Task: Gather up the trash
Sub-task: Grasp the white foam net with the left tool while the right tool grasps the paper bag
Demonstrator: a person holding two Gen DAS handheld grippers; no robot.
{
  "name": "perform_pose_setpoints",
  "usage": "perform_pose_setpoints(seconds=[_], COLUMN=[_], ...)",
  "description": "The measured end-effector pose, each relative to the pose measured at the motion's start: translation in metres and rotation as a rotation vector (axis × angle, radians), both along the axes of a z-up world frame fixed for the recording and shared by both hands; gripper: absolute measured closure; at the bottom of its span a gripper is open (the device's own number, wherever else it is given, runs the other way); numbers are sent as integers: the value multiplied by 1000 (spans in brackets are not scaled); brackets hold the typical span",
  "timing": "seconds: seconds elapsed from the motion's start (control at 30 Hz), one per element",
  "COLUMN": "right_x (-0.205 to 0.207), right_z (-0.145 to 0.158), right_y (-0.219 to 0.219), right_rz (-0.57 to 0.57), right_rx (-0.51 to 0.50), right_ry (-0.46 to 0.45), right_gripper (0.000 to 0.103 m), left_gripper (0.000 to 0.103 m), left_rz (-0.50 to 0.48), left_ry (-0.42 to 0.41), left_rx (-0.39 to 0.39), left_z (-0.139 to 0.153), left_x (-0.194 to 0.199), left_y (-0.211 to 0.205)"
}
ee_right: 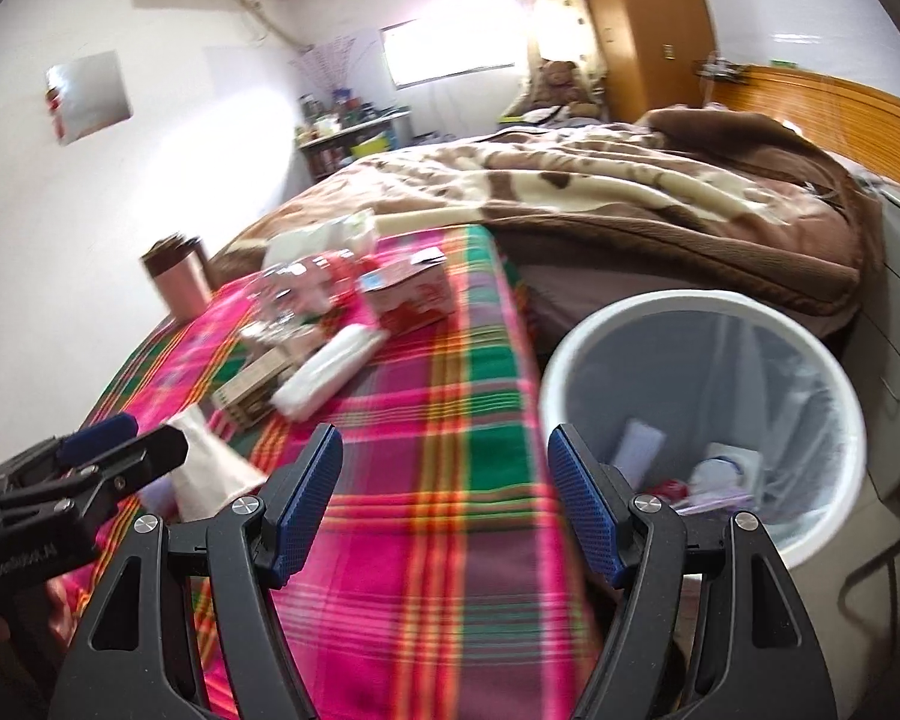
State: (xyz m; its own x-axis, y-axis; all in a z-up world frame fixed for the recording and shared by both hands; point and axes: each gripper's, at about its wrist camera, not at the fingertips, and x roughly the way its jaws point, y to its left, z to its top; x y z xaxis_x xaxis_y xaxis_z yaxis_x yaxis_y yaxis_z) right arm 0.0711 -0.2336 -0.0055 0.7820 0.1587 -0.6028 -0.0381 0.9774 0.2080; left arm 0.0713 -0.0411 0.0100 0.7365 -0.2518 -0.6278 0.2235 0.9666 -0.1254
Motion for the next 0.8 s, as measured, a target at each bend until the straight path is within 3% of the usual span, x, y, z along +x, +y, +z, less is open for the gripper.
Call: perform_pose_setpoints(seconds=[0.53, 0.8], right_x=[11, 20], right_z=[-11, -20], right_y=[63, 100], right_rz=[196, 325], right_rx=[-15, -48], right_ry=[41, 65], right_gripper=[30, 30], left_gripper=[22, 22], left_rz=[214, 259], left_ry=[73, 164], left_rx=[-6, -80], left_z=[-22, -42], left_x=[-1, 10], left_y=[87, 118])
